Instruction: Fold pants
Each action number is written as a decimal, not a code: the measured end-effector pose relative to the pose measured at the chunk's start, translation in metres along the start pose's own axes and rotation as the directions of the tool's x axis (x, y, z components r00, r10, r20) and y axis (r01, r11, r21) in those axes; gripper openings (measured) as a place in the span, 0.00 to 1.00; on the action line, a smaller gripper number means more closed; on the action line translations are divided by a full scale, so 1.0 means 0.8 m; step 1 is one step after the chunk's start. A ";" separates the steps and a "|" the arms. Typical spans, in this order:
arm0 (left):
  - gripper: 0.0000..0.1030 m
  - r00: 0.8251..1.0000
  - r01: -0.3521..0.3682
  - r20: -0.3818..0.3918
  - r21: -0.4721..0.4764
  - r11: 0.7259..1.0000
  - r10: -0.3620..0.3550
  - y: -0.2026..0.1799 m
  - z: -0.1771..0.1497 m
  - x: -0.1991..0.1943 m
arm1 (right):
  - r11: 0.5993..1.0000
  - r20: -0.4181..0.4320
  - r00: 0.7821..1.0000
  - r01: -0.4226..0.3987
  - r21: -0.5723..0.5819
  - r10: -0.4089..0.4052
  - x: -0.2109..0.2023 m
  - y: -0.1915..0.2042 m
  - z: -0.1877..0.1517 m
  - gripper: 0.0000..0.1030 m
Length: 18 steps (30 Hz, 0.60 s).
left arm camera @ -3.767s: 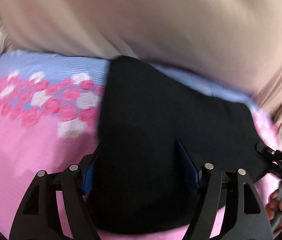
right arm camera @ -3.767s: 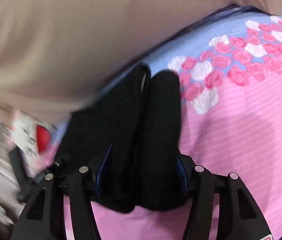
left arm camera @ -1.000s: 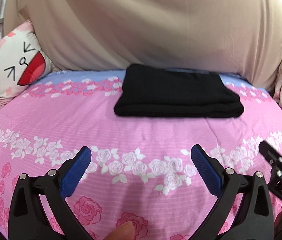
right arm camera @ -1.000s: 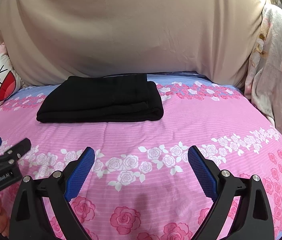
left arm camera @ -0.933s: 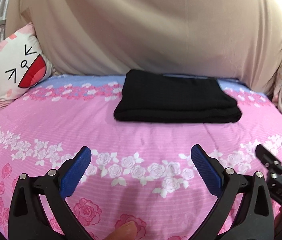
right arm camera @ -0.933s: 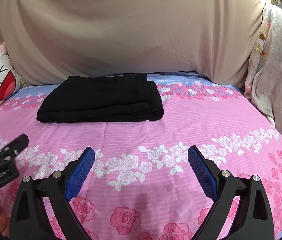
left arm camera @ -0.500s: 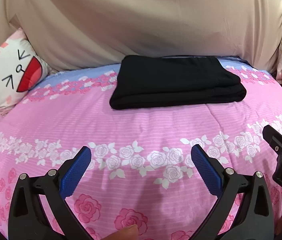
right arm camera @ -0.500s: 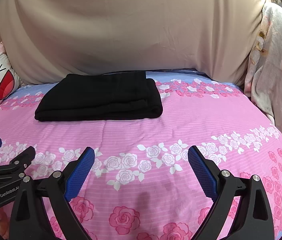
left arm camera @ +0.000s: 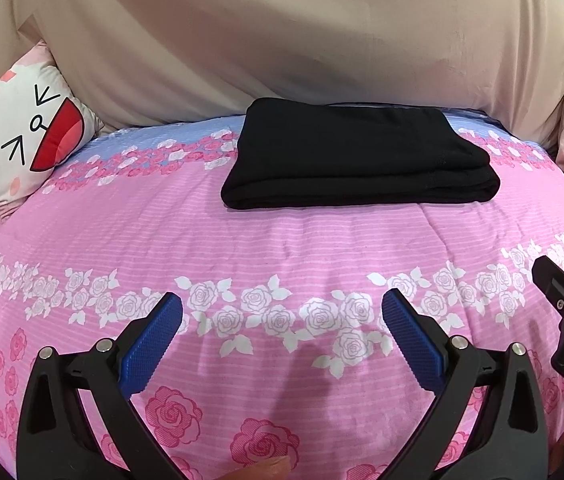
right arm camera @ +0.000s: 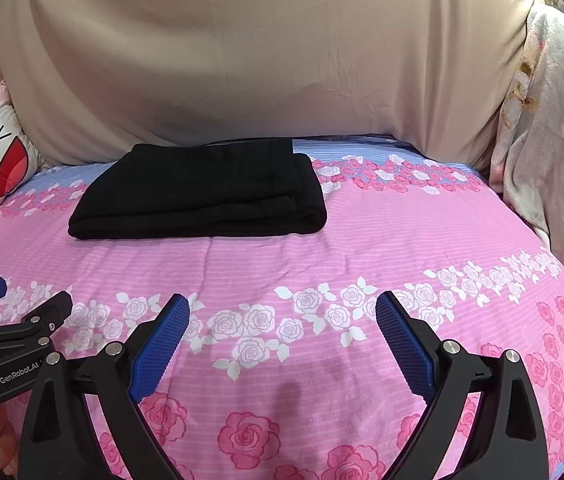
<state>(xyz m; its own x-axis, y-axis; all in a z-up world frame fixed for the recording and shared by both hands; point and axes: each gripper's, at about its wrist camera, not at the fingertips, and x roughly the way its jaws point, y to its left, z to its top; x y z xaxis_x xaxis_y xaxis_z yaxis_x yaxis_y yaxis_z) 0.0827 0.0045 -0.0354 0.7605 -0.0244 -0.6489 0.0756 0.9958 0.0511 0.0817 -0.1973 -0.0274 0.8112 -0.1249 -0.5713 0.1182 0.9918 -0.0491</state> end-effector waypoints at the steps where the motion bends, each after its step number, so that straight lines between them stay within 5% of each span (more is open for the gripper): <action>1: 0.95 1.000 0.003 0.001 -0.003 1.000 -0.003 0.001 0.000 0.000 | 1.000 0.000 1.000 0.000 0.000 0.000 0.000 0.000 0.000 0.90; 18: 0.95 1.000 -0.024 0.020 -0.022 0.999 0.024 0.003 -0.001 -0.003 | 1.000 -0.002 1.000 0.000 -0.001 0.000 0.001 0.000 0.000 0.90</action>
<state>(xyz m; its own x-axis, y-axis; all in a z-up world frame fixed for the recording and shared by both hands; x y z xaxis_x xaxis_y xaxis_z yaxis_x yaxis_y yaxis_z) 0.0807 0.0074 -0.0347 0.7749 -0.0020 -0.6320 0.0434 0.9978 0.0500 0.0822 -0.1971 -0.0276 0.8102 -0.1247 -0.5727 0.1176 0.9918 -0.0496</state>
